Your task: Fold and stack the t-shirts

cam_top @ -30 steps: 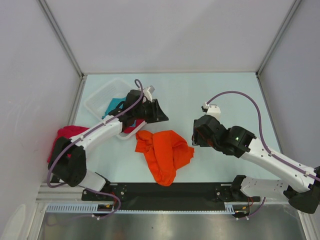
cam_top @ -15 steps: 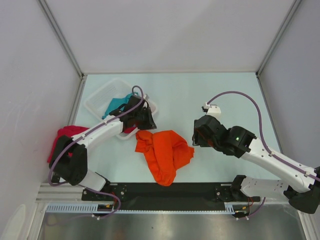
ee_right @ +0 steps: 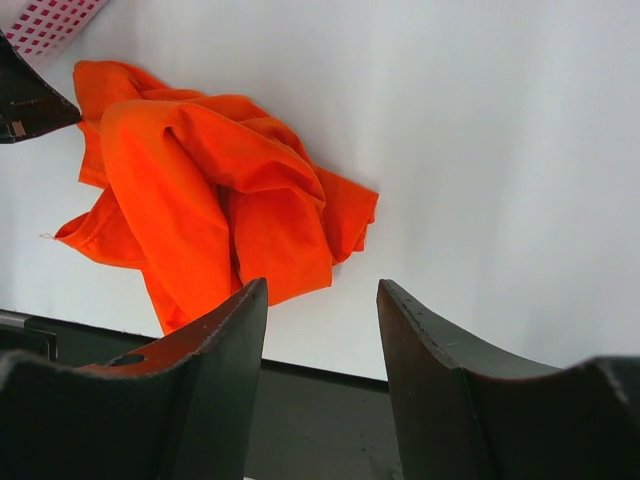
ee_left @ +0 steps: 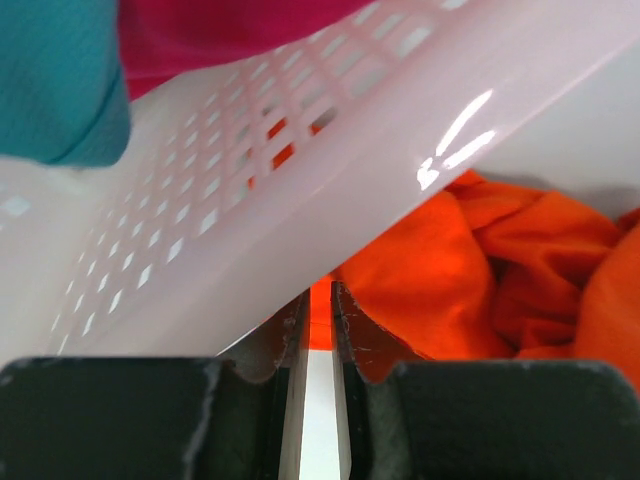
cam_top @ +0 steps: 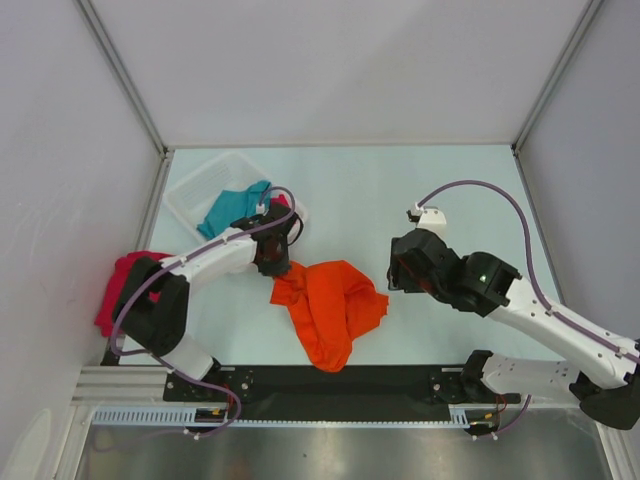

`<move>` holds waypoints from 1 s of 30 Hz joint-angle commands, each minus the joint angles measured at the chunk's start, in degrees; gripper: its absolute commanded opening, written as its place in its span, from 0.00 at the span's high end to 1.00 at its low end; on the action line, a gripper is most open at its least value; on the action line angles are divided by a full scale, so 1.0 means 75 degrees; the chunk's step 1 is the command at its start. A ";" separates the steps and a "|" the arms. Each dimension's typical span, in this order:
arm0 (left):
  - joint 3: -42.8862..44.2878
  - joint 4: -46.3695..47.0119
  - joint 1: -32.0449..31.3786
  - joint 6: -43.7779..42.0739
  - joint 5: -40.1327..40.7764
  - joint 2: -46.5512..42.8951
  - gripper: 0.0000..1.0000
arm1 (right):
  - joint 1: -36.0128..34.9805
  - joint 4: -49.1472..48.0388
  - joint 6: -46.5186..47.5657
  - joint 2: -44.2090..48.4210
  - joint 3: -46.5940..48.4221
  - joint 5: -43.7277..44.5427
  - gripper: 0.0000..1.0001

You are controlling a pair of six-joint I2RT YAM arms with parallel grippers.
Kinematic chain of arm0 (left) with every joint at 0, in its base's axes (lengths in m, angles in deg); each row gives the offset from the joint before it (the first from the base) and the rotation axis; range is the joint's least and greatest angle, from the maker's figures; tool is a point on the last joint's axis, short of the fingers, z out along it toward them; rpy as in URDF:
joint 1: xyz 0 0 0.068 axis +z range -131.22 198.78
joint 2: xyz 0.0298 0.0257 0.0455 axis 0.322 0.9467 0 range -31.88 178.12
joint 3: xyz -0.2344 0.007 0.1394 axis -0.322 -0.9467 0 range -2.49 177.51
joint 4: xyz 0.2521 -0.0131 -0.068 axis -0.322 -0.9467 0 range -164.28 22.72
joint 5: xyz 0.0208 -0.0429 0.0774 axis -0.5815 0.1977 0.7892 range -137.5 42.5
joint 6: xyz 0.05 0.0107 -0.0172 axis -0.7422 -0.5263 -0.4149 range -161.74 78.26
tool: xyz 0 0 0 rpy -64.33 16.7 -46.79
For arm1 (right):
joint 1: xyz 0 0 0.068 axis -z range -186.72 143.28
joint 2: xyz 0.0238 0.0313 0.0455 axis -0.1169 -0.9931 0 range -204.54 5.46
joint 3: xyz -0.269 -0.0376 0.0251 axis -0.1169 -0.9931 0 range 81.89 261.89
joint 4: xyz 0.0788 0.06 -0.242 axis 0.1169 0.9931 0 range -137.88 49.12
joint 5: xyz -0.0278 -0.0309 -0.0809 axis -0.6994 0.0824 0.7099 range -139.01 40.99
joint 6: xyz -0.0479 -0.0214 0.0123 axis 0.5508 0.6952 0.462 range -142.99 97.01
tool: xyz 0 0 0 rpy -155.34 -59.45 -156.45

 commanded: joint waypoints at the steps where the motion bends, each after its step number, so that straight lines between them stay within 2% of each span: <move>1: -0.0018 -0.0436 0.0236 0.0444 0.0676 -0.0552 0.81 | 0.0047 0.0202 0.0250 0.0444 0.0335 0.0222 0.46; 8: -0.0697 -0.0565 0.1407 0.0714 0.0711 -0.1712 0.81 | 0.0118 0.0355 0.0356 0.1030 0.0277 0.0222 0.46; 15: -0.0827 -0.0776 0.2777 0.0340 0.0560 -0.2497 0.82 | 0.0141 0.0296 0.0274 0.1242 0.0218 0.0070 0.46; 21: -0.0757 -0.0484 0.3634 0.0012 0.0103 -0.2312 0.82 | 0.0118 0.0179 0.0192 0.1242 0.0241 -0.0094 0.46; 30: -0.0183 0.0066 0.4069 -0.0059 -0.0062 -0.1526 0.83 | -0.0023 0.0272 0.0028 0.1102 0.0324 -0.0059 0.46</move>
